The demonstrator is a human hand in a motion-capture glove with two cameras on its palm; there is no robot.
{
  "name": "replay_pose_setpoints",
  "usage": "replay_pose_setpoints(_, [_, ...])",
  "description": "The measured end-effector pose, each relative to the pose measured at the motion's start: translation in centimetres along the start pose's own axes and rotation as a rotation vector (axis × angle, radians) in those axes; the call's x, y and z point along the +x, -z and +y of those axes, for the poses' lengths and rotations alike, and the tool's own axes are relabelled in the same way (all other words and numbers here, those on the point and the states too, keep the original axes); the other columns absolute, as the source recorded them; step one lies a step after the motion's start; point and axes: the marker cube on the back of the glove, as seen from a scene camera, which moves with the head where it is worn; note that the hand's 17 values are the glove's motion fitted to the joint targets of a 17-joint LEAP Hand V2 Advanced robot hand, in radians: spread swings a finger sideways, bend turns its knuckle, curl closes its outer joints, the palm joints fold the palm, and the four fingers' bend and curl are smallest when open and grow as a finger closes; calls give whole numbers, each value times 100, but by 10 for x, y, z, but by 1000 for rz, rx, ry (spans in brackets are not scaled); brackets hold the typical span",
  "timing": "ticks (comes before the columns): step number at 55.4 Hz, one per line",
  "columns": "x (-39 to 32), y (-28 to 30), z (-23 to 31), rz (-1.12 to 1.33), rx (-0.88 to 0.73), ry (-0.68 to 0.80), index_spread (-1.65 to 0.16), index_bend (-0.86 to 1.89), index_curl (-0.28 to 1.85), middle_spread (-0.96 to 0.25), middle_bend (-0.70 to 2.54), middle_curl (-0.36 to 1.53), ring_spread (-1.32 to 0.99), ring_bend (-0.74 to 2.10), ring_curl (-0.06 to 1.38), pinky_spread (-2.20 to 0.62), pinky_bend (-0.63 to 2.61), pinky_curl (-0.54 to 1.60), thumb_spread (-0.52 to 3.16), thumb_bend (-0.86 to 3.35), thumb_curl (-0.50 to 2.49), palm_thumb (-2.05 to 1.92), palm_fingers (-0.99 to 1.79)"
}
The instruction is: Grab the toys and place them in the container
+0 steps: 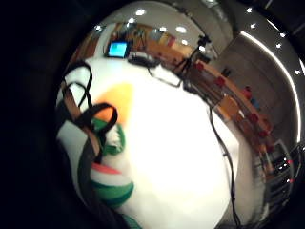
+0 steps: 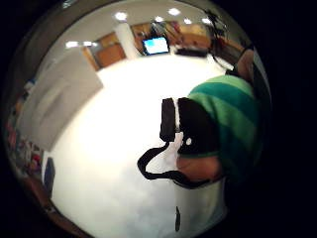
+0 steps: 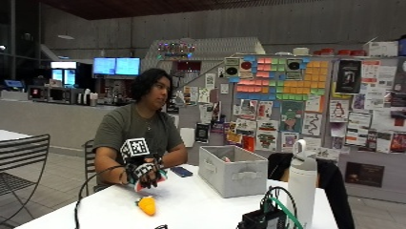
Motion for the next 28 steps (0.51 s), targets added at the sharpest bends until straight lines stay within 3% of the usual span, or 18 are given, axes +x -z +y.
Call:
replay_pose_setpoints(10, [-86, 120, -33, -358, 83, 108, -34, 17, 63, -35, 107, 70, -34, 140, 51, -41, 101, 45, 155, 0, 26, -2, 129])
replay_pose_setpoints(14, [-120, 168, -78, -518, 138, 220, -34, 17, 64, -34, 114, 73, -33, 145, 53, -42, 105, 46, 159, -1, 24, -4, 129])
replay_pose_setpoints(18, [-150, 205, -121, -722, 198, 426, -34, 20, 68, -33, 119, 75, -32, 148, 54, -42, 108, 48, 162, -1, 22, -5, 127])
replay_pose_setpoints(21, [-180, 227, -154, -756, 198, 404, -35, 22, 70, -32, 122, 76, -31, 150, 55, -42, 109, 49, 162, -1, 20, -4, 126])
replay_pose_setpoints(28, [-241, 267, -208, -867, 202, 527, -35, 26, 76, -30, 127, 78, -30, 153, 56, -42, 111, 51, 164, -1, 17, -5, 124])
